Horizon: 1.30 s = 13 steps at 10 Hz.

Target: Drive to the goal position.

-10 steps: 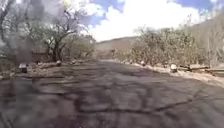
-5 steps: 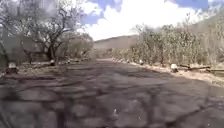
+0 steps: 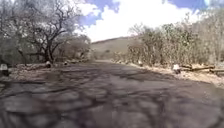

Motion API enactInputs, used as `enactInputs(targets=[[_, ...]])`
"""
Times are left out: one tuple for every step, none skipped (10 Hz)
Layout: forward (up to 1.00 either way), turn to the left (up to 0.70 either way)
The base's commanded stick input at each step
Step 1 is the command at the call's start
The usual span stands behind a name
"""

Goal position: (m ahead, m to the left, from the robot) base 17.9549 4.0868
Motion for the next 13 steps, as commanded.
enactInputs(targets=[[0.70, 0.03], [0.70, 0.03], [0.70, 0.09], [0.70, 0.13], [0.70, 0.16], [0.70, 0.02], [0.70, 0.01], [0.70, 0.00], [0.70, 0.00], [0.70, 0.00], [0.70, 0.00], [0.70, 0.00], [0.70, 0.00]])
